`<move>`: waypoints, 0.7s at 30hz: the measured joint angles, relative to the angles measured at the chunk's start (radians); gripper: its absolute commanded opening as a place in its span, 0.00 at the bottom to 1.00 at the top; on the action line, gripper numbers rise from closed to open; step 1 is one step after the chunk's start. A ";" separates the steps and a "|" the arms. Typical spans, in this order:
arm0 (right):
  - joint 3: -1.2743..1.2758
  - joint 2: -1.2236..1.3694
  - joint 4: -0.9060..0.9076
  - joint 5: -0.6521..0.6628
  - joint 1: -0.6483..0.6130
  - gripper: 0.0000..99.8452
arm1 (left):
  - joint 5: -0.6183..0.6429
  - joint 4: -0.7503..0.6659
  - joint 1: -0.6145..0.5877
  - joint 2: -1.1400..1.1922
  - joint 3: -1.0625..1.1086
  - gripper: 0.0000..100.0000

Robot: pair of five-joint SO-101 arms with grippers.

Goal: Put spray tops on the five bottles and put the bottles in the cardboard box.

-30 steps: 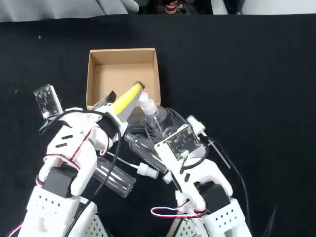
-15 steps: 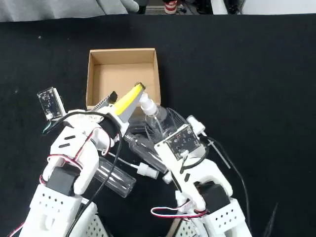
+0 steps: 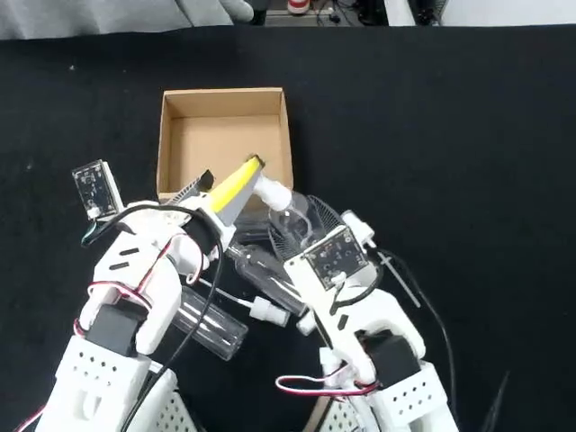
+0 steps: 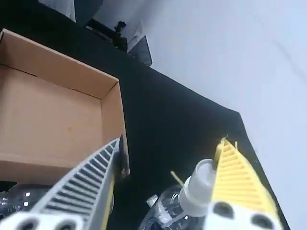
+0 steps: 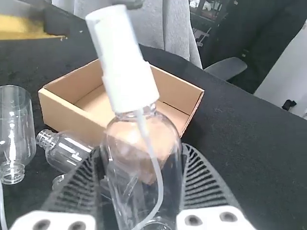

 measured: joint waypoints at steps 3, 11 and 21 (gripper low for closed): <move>0.000 0.000 0.000 0.000 0.000 0.03 | 0.026 0.000 -0.005 0.000 -0.008 0.29; 0.000 0.000 0.000 -0.002 0.002 0.03 | 0.091 0.000 -0.126 0.002 -0.028 0.29; 0.000 0.000 0.000 -0.018 0.002 0.03 | 0.095 0.000 -0.132 0.002 -0.028 0.29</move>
